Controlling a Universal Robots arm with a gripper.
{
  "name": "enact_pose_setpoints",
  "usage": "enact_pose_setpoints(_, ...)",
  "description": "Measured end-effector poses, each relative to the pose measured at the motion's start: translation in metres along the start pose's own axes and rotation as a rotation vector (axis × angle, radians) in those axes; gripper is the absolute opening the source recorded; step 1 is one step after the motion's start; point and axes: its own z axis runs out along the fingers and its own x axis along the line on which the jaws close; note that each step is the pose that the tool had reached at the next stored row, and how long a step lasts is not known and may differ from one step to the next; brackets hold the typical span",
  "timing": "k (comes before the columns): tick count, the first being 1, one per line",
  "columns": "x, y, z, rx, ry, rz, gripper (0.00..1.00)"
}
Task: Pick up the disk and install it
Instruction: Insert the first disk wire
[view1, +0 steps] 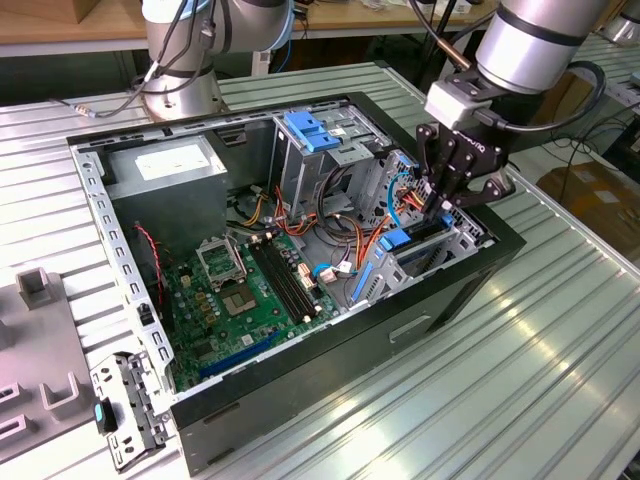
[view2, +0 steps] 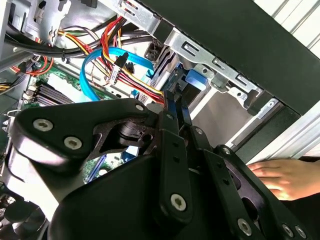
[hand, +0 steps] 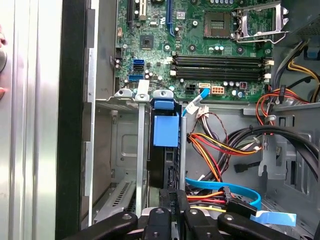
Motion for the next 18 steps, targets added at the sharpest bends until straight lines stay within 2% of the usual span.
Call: enact_pose_setpoints(18,0.0009,0.0006,0.0047,-0.0008,-0.0003,0.0,0.16)
